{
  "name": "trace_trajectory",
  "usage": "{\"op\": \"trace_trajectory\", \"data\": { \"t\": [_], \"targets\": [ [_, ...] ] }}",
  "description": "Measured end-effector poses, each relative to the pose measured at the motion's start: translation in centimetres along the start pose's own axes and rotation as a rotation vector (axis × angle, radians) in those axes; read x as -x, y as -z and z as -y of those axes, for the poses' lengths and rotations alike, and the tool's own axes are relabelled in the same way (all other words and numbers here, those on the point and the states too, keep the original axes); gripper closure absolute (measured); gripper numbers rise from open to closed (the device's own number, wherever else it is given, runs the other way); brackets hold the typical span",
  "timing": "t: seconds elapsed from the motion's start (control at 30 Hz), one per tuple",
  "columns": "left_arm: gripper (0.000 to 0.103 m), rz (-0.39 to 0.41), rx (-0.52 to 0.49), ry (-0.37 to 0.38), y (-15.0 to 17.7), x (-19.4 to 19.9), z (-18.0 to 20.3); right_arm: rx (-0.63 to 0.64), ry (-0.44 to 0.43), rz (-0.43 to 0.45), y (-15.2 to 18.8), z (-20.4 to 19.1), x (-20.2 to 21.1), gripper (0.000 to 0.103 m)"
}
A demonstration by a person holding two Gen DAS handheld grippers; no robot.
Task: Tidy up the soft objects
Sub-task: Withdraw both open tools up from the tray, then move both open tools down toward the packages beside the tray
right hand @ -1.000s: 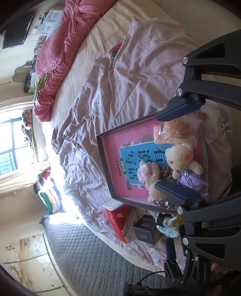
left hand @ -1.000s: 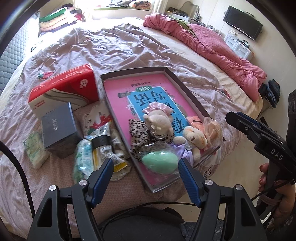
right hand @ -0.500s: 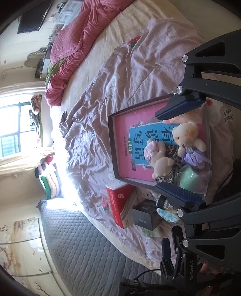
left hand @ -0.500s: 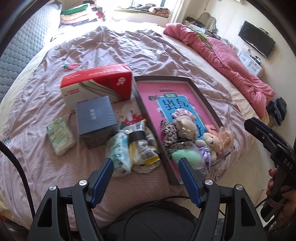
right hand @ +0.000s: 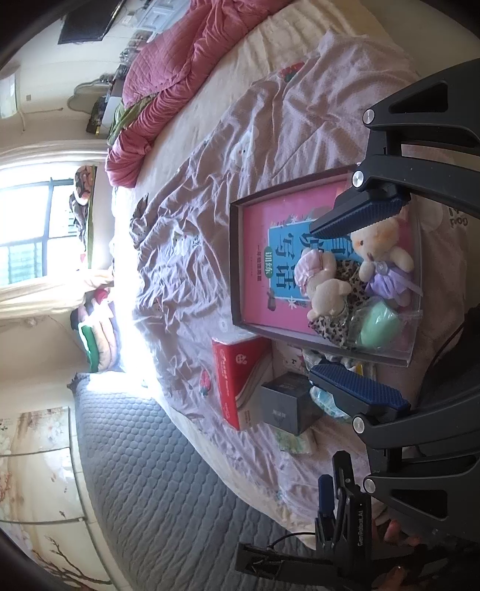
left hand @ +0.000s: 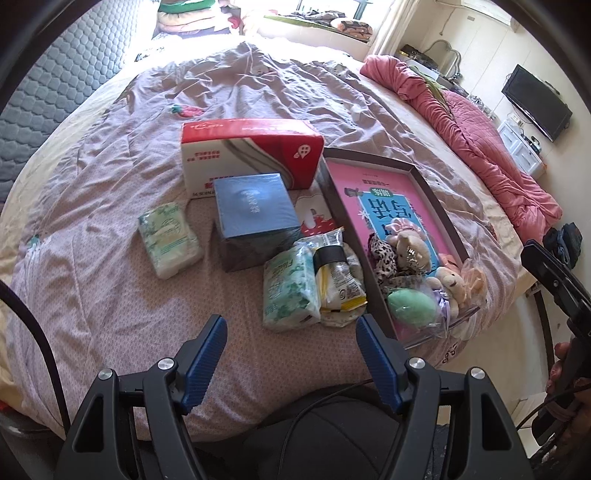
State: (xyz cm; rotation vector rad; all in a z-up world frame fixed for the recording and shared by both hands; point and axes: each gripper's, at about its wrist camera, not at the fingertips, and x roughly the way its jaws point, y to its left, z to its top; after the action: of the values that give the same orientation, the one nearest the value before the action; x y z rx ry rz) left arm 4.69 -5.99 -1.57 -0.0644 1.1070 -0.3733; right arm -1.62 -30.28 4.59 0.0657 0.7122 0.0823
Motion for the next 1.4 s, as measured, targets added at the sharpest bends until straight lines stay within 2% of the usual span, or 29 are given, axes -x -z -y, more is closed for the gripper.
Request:
{"op": "trace_trajectory", "data": {
  "t": [0.57, 1.0, 1.23, 1.4],
  "targets": [
    [0.031, -0.039, 0.069, 0.035, 1.6, -1.0, -2.4, 0.154, -0.048, -0.069, 1.2, -5.7, -1.6, 0.031],
    [0.031, -0.146, 0.111, 0.071, -1.1, -7.5, -2.4, 0.223, -0.067, -0.156, 2.7, -7.9, -5.0, 0.031],
    [0.031, -0.176, 0.152, 0.118, -2.4, -10.0, -2.8, 0.237, -0.079, -0.199, 3.3, -8.2, -6.8, 0.031],
    [0.031, -0.191, 0.205, 0.186, -3.0, -11.5, -3.6, 0.229, -0.08, -0.216, 3.2, -8.0, -7.9, 0.031]
  ]
}}
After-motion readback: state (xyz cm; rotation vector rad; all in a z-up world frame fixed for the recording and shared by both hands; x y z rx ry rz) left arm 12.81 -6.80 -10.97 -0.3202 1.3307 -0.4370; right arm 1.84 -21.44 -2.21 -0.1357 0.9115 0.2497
